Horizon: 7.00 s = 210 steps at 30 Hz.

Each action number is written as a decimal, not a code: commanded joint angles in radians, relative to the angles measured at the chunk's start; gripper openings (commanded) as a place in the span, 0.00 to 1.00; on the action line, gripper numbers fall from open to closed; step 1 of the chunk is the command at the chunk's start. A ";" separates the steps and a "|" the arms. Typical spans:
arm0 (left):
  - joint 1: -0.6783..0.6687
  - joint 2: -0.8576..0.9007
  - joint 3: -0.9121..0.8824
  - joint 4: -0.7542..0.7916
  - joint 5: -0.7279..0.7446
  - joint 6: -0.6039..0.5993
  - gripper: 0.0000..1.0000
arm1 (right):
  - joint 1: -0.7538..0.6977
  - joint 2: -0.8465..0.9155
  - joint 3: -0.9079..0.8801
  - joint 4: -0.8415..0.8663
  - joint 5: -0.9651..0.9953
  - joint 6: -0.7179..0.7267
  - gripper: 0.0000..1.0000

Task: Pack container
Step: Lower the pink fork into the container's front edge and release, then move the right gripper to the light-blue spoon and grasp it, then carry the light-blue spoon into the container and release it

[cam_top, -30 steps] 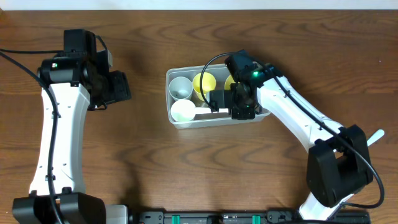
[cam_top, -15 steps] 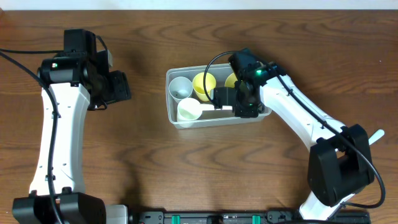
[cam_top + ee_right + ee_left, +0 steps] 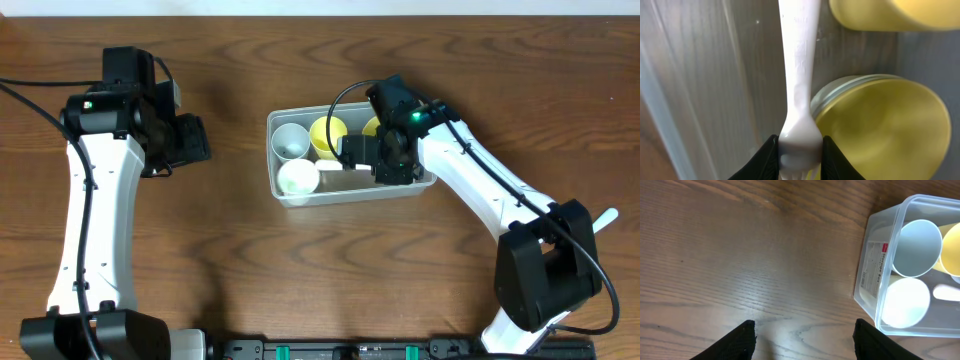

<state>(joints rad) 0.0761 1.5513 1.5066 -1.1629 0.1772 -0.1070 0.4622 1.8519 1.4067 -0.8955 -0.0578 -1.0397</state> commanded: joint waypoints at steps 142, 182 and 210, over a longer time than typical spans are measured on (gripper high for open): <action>0.003 0.007 -0.002 -0.010 -0.005 0.009 0.64 | -1.168 -0.036 -0.407 0.098 0.120 1.402 0.28; 0.003 0.007 -0.002 -0.003 -0.005 0.009 0.64 | 0.030 -0.237 0.078 -0.118 -0.055 -0.009 0.01; 0.003 0.007 -0.002 -0.003 -0.005 0.009 0.64 | -0.079 0.007 0.076 -0.216 -0.044 0.023 0.48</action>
<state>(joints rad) 0.0761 1.5513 1.5066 -1.1633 0.1768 -0.1070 0.3901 1.8507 1.4830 -1.1080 -0.0967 -1.0245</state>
